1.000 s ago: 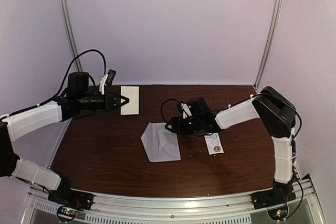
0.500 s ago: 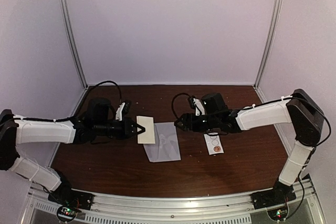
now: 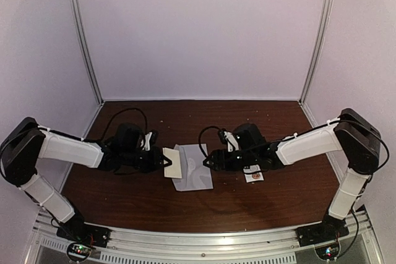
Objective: Place the letter into the envelope and seal it
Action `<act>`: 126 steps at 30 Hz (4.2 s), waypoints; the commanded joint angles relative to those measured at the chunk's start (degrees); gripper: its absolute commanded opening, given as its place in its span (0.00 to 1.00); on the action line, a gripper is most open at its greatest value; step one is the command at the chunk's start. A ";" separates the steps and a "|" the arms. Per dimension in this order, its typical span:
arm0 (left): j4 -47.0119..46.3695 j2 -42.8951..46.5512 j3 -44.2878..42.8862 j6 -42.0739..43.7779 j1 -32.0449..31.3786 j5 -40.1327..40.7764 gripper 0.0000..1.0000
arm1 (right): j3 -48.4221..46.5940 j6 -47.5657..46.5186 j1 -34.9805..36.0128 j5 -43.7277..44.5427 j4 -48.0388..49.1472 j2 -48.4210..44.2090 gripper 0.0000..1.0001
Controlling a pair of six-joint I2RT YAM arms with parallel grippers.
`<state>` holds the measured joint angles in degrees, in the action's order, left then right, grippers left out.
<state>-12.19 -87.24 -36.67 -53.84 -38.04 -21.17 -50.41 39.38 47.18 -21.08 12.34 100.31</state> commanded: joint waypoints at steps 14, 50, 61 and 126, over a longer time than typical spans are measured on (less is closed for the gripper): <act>-2.23 -5.92 -1.75 2.13 -0.13 -0.46 0.00 | -1.71 2.01 2.24 -1.54 1.63 6.23 0.76; -10.22 -11.57 2.54 -3.34 -0.63 -5.81 0.00 | -1.71 5.54 5.03 -1.61 2.55 9.12 0.71; -6.54 -10.01 1.71 -1.81 -0.63 -4.33 0.18 | -1.53 5.70 5.12 -0.86 2.17 8.86 0.70; 1.73 -12.47 -5.16 3.43 -2.92 -1.80 0.00 | -3.99 5.94 6.79 -1.57 2.26 11.93 0.67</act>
<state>-11.05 -99.59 -39.92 -52.75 -40.01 -23.66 -54.06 45.23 53.06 -22.50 17.61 110.04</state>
